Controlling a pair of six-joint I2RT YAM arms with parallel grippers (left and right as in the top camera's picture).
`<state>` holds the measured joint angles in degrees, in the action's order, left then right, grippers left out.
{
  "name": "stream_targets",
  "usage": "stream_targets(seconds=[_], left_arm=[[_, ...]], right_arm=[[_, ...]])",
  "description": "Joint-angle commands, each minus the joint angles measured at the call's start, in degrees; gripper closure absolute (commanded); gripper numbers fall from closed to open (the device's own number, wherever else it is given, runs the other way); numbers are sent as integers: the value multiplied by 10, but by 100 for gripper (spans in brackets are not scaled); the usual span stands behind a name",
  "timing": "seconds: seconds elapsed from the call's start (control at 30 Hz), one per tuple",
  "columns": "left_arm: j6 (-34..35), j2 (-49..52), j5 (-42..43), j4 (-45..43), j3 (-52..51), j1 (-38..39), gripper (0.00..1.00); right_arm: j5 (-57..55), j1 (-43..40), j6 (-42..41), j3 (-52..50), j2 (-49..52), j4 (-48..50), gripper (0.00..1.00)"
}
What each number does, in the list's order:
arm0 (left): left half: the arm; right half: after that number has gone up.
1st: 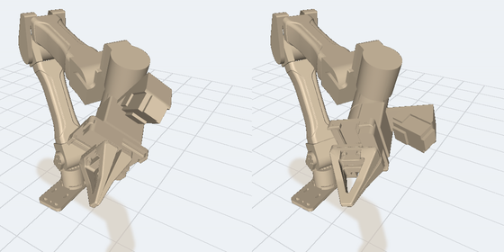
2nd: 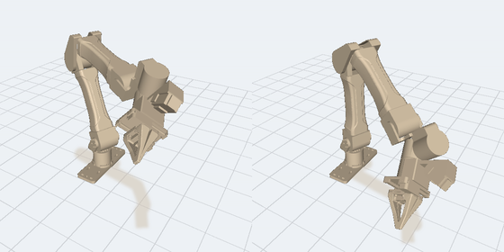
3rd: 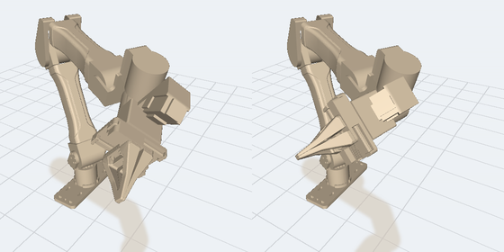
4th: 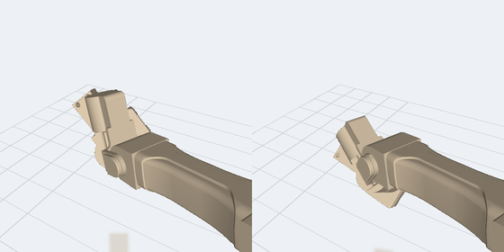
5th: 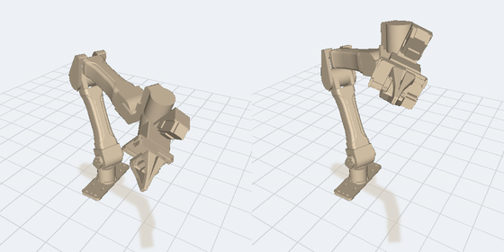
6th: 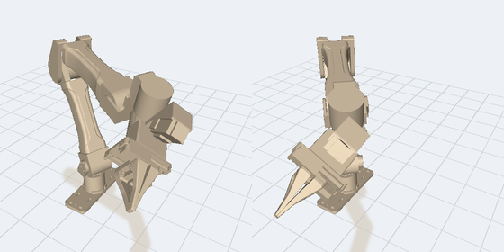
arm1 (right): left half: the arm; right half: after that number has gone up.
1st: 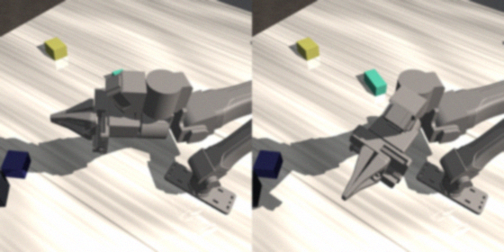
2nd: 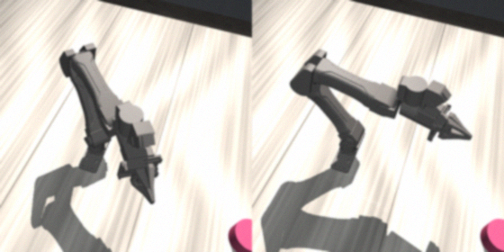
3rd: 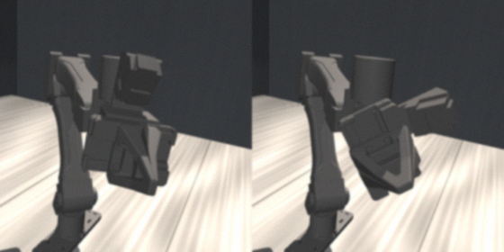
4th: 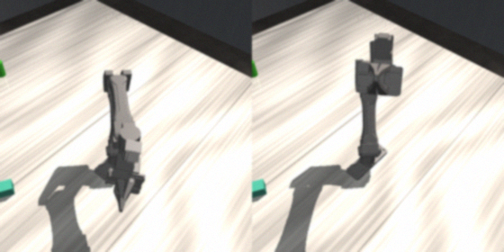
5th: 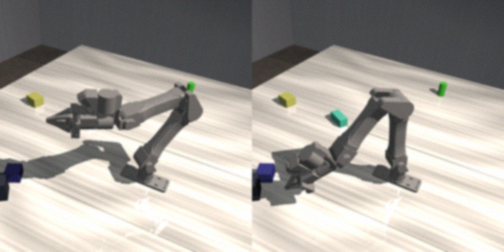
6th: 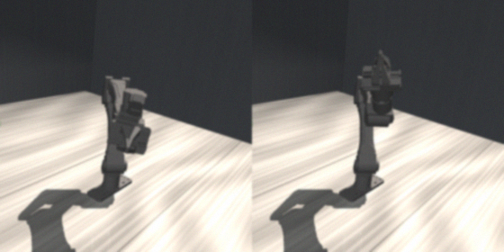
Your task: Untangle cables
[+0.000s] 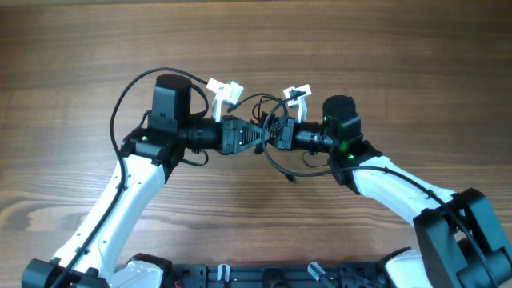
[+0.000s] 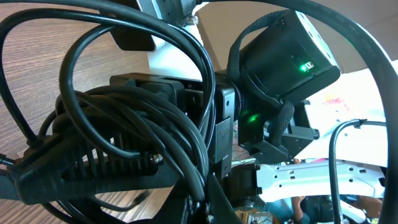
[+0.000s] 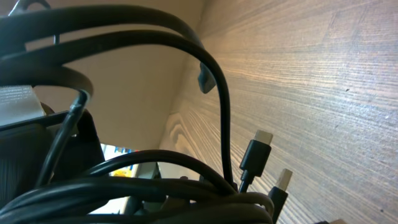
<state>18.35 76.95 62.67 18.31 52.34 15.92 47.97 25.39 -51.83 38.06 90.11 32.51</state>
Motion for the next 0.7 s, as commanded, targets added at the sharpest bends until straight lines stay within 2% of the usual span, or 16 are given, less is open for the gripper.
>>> stream_targets(seconds=[0.0,0.07,0.17,0.23,0.53,0.67], left_arm=[[6,-4,30,-3,9,6,96],[9,-4,30,-3,9,-2,96],[21,-4,30,-3,9,-23,96],[40,-4,30,-3,9,-40,96],[61,-4,30,27,9,-118,96],[62,-4,30,27,9,-152,96]], right_arm=[[18,-3,-25,5,4,-2,88],[39,-3,-26,5,4,-2,78],[53,-3,-40,5,4,-2,49],[53,-5,-38,5,4,-2,35],[96,-45,-39,5,4,-3,0],[86,-48,-32,5,4,-28,0]])
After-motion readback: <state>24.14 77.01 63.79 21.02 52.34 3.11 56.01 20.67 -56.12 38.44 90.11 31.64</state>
